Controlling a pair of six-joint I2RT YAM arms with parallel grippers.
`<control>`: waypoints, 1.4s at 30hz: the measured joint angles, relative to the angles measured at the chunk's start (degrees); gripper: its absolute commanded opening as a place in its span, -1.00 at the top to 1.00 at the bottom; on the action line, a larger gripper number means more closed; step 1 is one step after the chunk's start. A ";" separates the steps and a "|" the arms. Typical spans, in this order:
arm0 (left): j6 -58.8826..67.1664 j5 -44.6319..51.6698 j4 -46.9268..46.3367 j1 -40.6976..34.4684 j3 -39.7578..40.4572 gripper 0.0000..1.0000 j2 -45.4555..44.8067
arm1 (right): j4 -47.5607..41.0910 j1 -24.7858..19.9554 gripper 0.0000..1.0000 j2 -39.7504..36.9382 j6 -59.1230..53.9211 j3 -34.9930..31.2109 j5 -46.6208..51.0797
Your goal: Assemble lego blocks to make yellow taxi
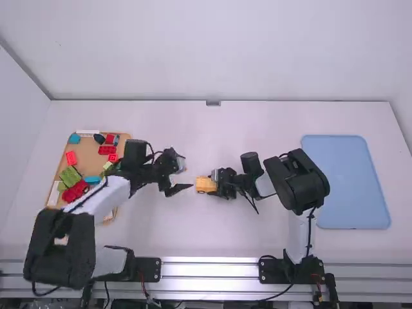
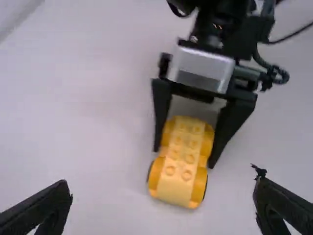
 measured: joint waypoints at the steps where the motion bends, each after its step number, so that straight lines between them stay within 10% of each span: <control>1: -0.11 0.11 -0.72 0.72 0.00 -0.98 -1.11 | -0.17 -0.04 -0.23 -0.02 -0.09 0.17 0.22; 27: -46.07 -33.83 -4.87 9.55 0.00 -0.98 -17.40 | -60.30 -3.63 -0.97 -6.56 -17.35 21.07 11.15; 42: -88.06 -75.08 -30.21 9.77 -0.02 -0.98 -36.87 | -58.23 -6.08 -0.97 -29.51 -1.64 23.19 16.06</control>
